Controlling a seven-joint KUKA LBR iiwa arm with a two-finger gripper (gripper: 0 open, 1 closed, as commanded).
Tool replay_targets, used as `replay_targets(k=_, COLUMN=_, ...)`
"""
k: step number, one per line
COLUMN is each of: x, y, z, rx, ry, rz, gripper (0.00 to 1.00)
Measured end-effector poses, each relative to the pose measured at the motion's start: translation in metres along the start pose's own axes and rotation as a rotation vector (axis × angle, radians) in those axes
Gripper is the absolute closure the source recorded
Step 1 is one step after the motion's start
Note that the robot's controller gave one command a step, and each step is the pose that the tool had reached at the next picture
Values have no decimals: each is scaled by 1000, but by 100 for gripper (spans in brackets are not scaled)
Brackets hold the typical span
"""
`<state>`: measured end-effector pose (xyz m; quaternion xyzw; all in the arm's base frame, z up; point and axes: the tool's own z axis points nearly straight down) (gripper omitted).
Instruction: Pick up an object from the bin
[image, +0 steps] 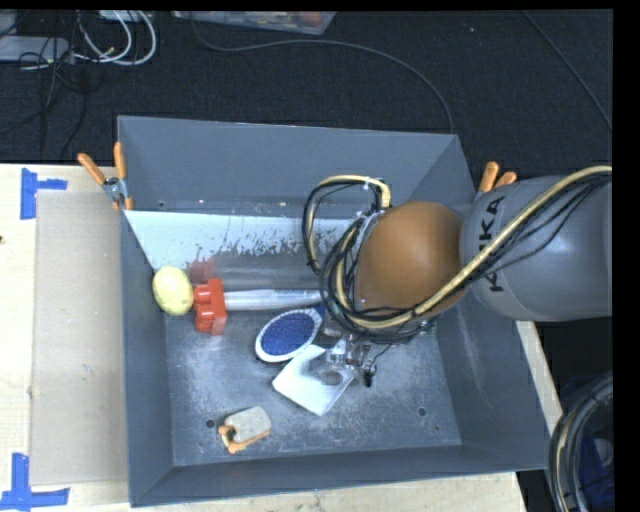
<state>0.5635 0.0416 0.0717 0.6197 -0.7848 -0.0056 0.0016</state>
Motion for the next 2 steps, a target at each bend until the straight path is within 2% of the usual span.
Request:
replay_targets(k=1, x=26, y=2, z=2, rx=0, ry=-4, rz=-29, gripper=100)
replay_targets(k=2, x=45, y=8, z=-9, rx=-4, ry=2, rz=-56, gripper=100)
